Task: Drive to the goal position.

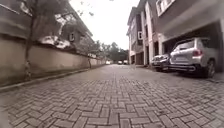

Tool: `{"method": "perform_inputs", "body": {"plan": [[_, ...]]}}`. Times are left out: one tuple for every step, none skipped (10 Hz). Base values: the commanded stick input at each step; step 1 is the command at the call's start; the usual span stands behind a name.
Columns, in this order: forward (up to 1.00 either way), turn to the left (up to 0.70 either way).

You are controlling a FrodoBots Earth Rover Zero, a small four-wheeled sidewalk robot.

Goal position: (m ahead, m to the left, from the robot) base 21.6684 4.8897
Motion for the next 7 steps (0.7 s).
{"method": "perform_inputs", "body": {"plan": [[0.5,0.0],[0.5,0.0],[0.5,0.0],[0.5,0.0],[0.5,0.0],[0.5,0.0],[0.5,0.0]]}}
